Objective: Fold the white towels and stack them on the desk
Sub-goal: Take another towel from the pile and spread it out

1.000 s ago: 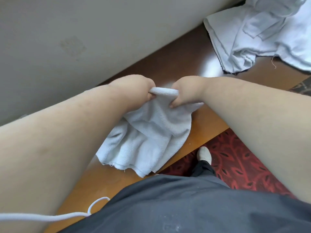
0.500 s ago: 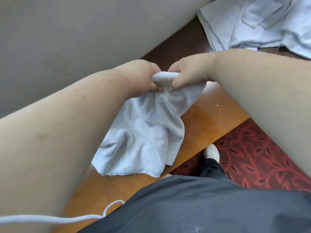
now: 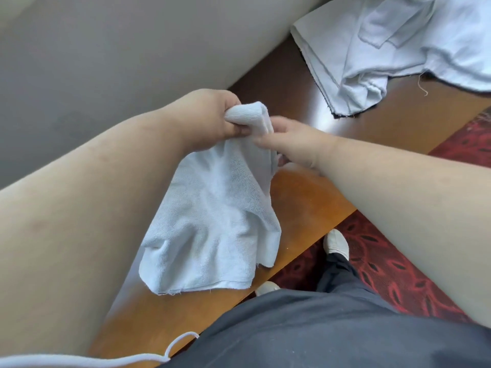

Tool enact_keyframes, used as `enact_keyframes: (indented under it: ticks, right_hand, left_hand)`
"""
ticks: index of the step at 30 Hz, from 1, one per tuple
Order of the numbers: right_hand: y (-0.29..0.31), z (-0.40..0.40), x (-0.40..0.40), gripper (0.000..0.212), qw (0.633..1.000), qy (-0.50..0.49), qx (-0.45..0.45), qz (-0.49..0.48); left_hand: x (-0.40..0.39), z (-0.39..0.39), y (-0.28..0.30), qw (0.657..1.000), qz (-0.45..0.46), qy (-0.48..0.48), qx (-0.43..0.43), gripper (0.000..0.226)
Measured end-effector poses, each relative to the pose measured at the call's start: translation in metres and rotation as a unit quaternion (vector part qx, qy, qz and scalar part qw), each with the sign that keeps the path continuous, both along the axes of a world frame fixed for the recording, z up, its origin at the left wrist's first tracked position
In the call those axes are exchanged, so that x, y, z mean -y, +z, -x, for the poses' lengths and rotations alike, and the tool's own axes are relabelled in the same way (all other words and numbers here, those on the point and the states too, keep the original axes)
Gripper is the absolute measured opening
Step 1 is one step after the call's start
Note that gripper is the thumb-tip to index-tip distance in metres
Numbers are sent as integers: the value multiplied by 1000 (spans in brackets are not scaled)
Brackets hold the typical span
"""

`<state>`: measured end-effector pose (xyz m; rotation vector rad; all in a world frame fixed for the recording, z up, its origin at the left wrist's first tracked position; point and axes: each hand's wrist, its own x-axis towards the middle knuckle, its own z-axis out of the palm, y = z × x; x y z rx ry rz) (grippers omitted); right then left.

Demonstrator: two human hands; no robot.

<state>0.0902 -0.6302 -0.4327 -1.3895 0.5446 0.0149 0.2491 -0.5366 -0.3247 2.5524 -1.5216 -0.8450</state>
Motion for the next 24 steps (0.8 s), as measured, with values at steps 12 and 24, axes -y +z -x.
enact_keyframes:
  ticks: [12,24]
  right_hand:
    - [-41,48,-52,18,989,71,-132,3]
    - [-20,60,25,27,961,-186,-119,-169]
  left_hand:
    - [2,-33,16,980,122,155,-9,13]
    - [29,-76,-20,963,15,223,148,46]
